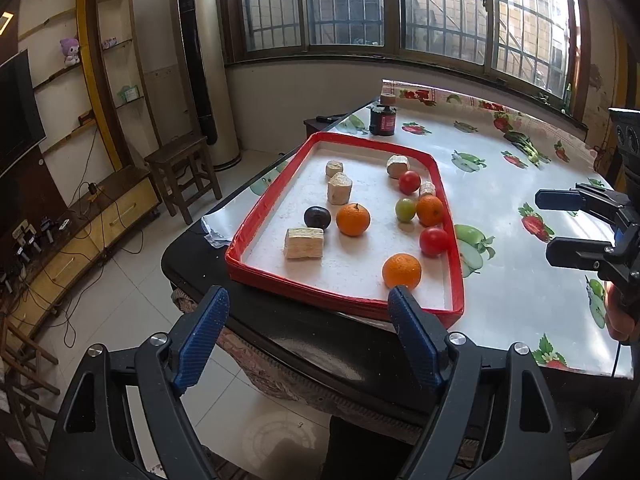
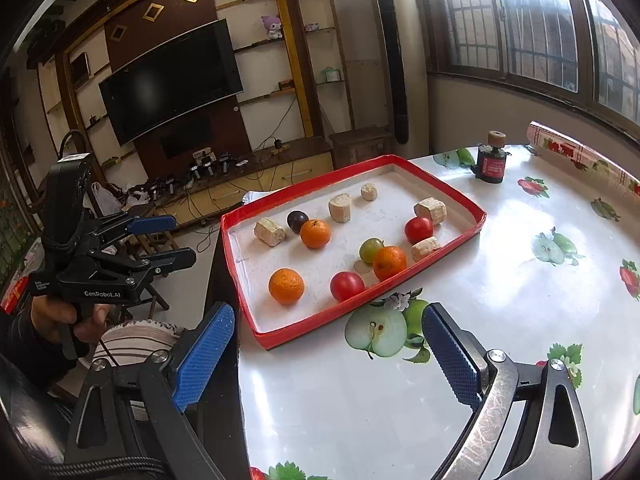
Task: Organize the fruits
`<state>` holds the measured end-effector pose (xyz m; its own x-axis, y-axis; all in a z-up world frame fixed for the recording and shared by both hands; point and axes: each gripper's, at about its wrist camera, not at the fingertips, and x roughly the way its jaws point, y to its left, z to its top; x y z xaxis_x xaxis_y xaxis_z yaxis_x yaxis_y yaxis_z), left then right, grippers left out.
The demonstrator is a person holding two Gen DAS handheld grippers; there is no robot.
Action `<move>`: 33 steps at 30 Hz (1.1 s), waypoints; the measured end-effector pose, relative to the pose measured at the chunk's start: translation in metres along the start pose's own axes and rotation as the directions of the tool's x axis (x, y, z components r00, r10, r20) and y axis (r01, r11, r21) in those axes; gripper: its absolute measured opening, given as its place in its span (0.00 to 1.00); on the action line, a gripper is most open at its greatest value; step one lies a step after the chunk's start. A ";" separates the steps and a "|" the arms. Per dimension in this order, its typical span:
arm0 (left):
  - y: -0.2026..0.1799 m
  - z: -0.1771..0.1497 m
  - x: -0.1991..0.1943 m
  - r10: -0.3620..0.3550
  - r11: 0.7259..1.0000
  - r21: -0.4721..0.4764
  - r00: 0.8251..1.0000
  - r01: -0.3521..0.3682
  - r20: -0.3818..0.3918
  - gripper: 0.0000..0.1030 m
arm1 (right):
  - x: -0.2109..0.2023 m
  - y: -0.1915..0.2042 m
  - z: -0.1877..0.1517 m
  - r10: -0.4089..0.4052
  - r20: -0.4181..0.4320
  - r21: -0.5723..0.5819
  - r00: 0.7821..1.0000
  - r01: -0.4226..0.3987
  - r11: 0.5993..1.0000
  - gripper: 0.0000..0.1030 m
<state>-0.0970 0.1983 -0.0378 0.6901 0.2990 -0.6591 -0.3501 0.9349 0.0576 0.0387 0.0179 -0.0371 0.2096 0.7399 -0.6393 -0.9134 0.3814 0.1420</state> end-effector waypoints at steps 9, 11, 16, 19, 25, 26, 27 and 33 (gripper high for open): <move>-0.015 -0.003 -0.014 -0.004 0.999 0.039 1.000 0.003 0.020 0.80 | 0.003 0.008 -0.010 -0.008 -0.019 -0.055 1.000 0.007 0.998 0.93; -0.017 -0.004 -0.016 -0.004 0.999 0.044 1.000 0.003 0.022 0.80 | 0.004 0.009 -0.012 -0.007 -0.023 -0.059 1.000 0.006 0.998 0.93; -0.020 -0.004 -0.022 -0.012 0.999 0.049 0.999 0.010 0.042 0.80 | 0.003 0.010 -0.015 -0.008 -0.018 -0.069 1.000 0.007 0.998 0.93; -0.021 -0.003 -0.025 -0.014 0.999 0.051 0.999 0.011 0.050 0.80 | 0.001 0.012 -0.017 -0.013 -0.008 -0.084 1.000 0.013 0.996 0.93; -0.023 -0.003 -0.029 -0.020 0.998 0.057 0.998 0.017 0.060 0.80 | -0.003 0.016 -0.019 -0.014 -0.001 -0.106 1.000 0.014 0.994 0.93; -0.023 -0.003 -0.030 -0.020 0.998 0.056 0.998 0.017 0.061 0.80 | -0.003 0.016 -0.019 -0.015 -0.001 -0.107 1.000 0.015 0.994 0.93; -0.023 -0.003 -0.030 -0.022 0.998 0.056 0.998 0.019 0.061 0.80 | -0.003 0.016 -0.019 -0.016 -0.001 -0.109 1.000 0.016 0.994 0.93; -0.025 -0.003 -0.029 -0.016 0.998 0.064 0.998 0.013 0.057 0.80 | -0.002 0.019 -0.019 -0.013 0.001 -0.119 1.000 0.013 0.993 0.93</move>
<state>-0.1108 0.1659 -0.0224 0.7308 0.2942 -0.6160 -0.3003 0.9489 0.0969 0.0145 0.0127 -0.0476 0.2217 0.7355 -0.6403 -0.9457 0.3222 0.0427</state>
